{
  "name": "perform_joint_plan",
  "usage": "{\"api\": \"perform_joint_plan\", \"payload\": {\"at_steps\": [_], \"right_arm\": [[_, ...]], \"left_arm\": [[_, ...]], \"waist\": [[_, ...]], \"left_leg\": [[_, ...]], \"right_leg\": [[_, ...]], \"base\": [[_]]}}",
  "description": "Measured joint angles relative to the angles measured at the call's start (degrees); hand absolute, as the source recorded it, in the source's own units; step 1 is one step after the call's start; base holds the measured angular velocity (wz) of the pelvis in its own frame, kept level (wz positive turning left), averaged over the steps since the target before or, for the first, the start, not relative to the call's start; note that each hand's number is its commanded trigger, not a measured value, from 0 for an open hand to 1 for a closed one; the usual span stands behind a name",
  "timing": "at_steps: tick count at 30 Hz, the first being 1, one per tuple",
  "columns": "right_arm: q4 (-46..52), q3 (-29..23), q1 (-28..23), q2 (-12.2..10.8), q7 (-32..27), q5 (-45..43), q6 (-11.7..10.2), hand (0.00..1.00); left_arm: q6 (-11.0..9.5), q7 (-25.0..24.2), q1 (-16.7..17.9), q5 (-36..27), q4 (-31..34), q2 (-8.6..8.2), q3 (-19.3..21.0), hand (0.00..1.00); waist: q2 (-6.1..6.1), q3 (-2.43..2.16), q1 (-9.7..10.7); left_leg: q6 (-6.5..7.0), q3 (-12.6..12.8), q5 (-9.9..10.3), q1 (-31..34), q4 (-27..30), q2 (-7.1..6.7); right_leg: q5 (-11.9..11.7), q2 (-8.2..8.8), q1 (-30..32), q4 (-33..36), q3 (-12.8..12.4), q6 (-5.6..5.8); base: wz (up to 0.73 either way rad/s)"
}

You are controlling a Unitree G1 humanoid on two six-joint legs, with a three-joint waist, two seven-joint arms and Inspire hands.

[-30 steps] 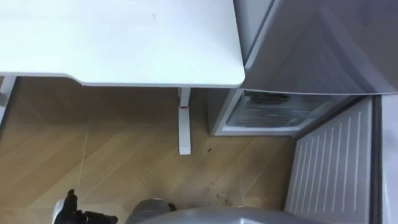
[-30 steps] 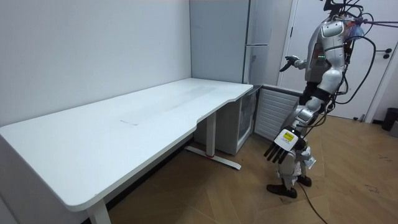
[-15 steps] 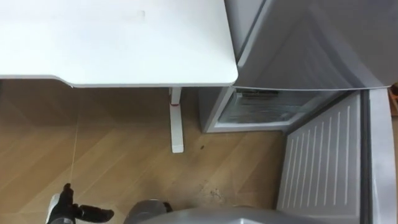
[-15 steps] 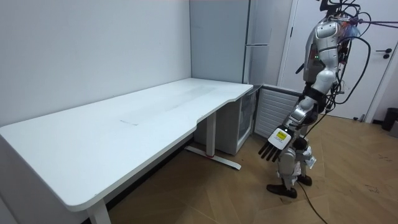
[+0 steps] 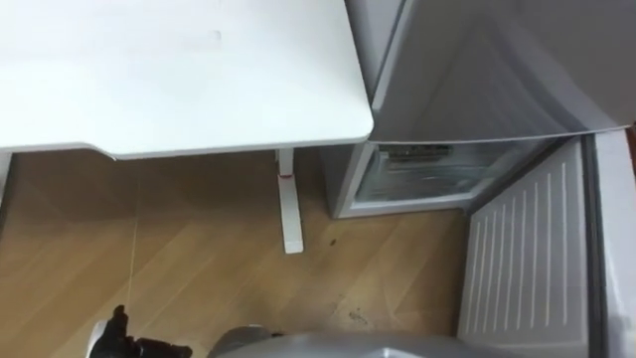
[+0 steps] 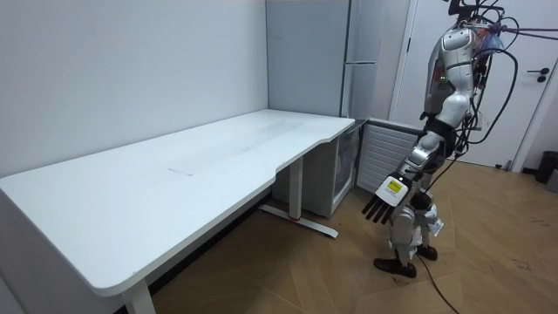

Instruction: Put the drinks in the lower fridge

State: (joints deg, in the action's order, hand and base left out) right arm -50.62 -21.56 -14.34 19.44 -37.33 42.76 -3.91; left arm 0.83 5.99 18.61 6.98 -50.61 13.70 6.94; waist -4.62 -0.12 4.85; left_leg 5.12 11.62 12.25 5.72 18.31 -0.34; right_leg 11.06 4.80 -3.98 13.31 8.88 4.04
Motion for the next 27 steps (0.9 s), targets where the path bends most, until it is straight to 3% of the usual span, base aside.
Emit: {"api": "perform_joint_plan", "payload": {"at_steps": [5,11,16,22,25,27], "right_arm": [[-4.54,-0.68,0.84,-0.90,3.42,7.51,-0.49,0.00],[-6.32,-0.67,1.62,-1.12,6.83,9.90,-0.41,0.00],[-7.00,-0.29,2.03,-2.62,9.96,11.10,-1.39,0.00],[-6.86,2.74,1.72,-3.45,19.69,12.14,-1.36,0.00],[0.86,11.35,-0.98,-3.06,25.57,10.80,-0.11,0.00],[14.97,26.59,-5.34,0.16,31.51,6.44,1.34,0.00]], "left_arm": [[-0.03,0.00,0.38,-0.01,-0.99,-0.31,0.14,0.00],[0.08,0.00,1.21,-0.01,-1.30,-1.06,0.21,0.00],[-0.08,0.00,1.04,-0.03,-1.74,-1.07,0.05,0.00],[0.83,-2.19,0.95,2.81,-3.49,-1.06,-0.42,0.00],[2.16,-5.03,0.11,4.67,-3.28,-0.79,-2.12,0.00],[2.96,-7.26,-0.97,6.19,-3.30,0.78,-5.37,0.00]], "waist": [[-0.08,0.17,-0.31],[-0.20,0.11,-0.47],[-0.37,-0.01,-0.46],[-0.24,-0.03,-0.87],[0.25,0.10,-2.60],[0.39,0.22,-4.94]], "left_leg": [[-0.47,0.01,-0.05,0.10,-0.06,0.04],[-0.56,-0.08,-0.04,0.06,0.18,0.16],[-0.63,-0.14,-0.08,0.26,0.41,0.22],[-0.77,-0.89,-0.11,0.94,0.76,0.57],[-0.53,-2.82,0.02,2.83,1.49,0.52],[-0.70,-5.60,-0.11,3.24,1.65,0.34]], "right_leg": [[0.00,-0.06,-0.11,-0.76,0.56,0.00],[0.00,-0.16,-0.01,-0.73,0.53,-0.01],[-0.04,-0.40,0.01,-0.80,0.12,-0.07],[-0.77,-1.13,0.37,-1.64,0.64,-1.19],[-1.84,-2.11,2.38,-1.63,0.83,-1.94],[-3.28,-3.51,3.63,-2.01,0.83,-3.10]], "base": [[-0.03],[-0.03],[-0.05],[-0.16],[-0.63],[-0.90]]}}
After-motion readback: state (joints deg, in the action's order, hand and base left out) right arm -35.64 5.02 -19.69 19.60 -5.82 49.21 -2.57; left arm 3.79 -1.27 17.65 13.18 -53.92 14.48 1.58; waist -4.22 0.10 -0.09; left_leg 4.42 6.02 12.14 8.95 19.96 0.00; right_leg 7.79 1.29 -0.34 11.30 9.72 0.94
